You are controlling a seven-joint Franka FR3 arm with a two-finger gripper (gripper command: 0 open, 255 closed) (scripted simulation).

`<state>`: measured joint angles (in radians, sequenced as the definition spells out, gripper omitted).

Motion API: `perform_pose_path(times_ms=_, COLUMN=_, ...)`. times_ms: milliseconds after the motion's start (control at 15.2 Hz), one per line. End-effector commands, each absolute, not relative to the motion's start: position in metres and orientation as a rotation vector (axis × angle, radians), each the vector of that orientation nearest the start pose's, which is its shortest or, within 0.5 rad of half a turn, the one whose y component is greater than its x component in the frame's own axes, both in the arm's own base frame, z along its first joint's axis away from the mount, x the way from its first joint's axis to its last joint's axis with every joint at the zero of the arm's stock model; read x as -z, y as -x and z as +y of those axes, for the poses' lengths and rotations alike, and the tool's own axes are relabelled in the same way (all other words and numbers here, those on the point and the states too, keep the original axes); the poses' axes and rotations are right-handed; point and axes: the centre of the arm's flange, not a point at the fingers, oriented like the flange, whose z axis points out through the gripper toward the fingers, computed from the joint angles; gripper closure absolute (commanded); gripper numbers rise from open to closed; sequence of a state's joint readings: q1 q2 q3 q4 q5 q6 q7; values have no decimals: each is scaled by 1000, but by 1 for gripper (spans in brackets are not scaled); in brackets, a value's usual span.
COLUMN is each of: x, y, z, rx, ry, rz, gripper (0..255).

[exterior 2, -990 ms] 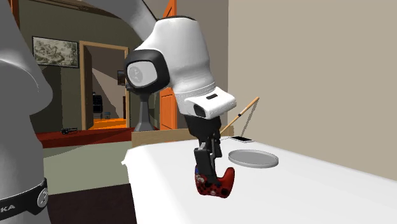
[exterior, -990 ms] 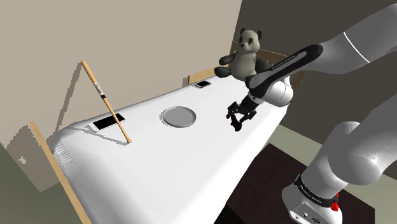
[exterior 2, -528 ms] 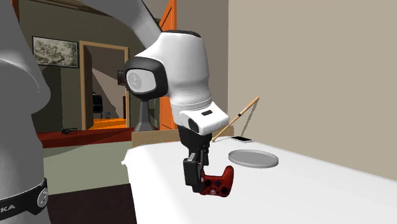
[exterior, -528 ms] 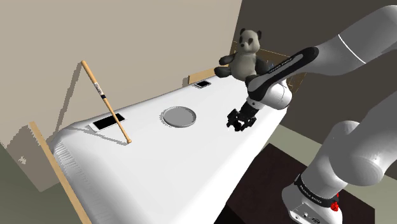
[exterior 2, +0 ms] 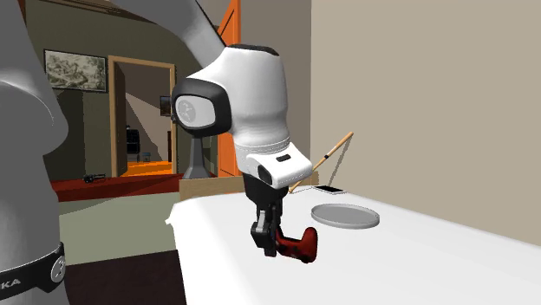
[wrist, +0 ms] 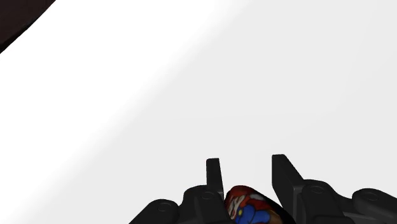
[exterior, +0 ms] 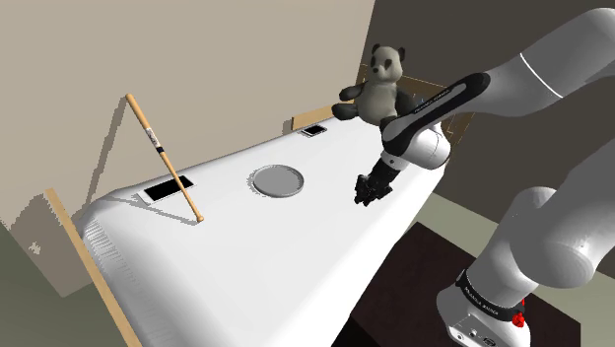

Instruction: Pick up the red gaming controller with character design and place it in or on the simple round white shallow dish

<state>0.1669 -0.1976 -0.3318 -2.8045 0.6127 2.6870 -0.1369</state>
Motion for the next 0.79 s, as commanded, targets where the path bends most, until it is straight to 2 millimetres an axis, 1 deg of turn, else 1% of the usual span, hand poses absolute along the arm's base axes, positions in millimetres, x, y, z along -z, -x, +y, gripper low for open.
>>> perform_pose_path(times_ms=0, x=-263, y=-369, z=-73, rx=140, ry=2690, rz=790, gripper=255)
perform_pose_path(times_ms=66, x=-262, y=-367, z=-70, rx=139, ry=2690, rz=791, gripper=255)
perform_pose_path(times_ms=726, x=-315, y=-367, z=-70, rx=139, ry=2690, rz=790, gripper=255)
